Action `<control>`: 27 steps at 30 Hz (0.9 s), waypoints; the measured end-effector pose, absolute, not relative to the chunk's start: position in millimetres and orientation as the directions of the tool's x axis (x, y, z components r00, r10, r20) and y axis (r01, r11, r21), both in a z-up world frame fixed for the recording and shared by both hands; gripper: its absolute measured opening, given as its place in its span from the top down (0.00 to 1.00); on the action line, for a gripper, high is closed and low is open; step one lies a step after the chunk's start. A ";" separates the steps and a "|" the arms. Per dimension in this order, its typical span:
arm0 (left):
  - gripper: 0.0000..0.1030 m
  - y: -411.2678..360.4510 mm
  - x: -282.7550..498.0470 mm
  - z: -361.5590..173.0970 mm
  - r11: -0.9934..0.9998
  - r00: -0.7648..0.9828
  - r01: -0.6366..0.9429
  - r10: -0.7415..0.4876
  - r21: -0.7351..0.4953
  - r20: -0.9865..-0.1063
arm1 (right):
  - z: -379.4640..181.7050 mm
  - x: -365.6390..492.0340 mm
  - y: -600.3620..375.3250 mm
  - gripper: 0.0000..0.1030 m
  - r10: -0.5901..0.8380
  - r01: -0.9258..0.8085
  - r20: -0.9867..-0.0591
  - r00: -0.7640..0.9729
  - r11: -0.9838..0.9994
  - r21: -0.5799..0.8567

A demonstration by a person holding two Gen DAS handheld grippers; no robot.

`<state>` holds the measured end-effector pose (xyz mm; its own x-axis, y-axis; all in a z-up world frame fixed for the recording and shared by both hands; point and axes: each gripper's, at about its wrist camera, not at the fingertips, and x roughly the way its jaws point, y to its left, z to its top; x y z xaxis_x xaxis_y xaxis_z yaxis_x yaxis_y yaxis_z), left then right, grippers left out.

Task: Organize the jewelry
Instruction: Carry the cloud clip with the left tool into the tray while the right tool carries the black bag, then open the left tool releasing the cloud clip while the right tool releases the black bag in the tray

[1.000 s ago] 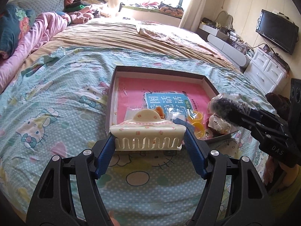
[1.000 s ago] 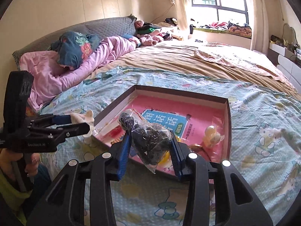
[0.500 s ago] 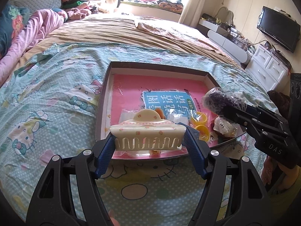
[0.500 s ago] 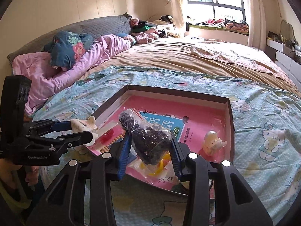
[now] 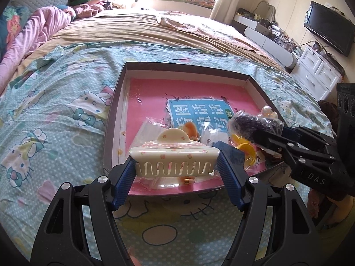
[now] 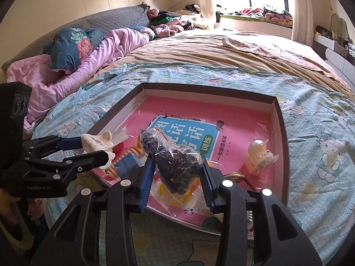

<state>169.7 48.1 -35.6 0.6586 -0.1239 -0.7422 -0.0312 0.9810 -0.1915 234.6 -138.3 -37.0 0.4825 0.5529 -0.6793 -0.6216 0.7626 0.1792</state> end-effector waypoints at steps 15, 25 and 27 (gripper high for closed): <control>0.30 43.8 164.2 -30.5 0.984 0.665 -0.030 -0.110 -0.174 -0.739 | -16.8 211.1 -162.3 0.25 0.545 -0.594 -0.645 0.536 0.786 0.171; 0.22 39.8 137.8 -5.9 0.985 0.707 -0.026 -0.103 -0.171 -0.700 | 11.8 172.6 -199.5 0.09 0.538 -0.584 -0.591 0.601 0.800 0.135; 0.18 38.1 130.1 -1.3 0.986 0.713 -0.022 -0.101 -0.167 -0.694 | 15.5 164.6 -207.3 0.07 0.535 -0.579 -0.580 0.615 0.805 0.129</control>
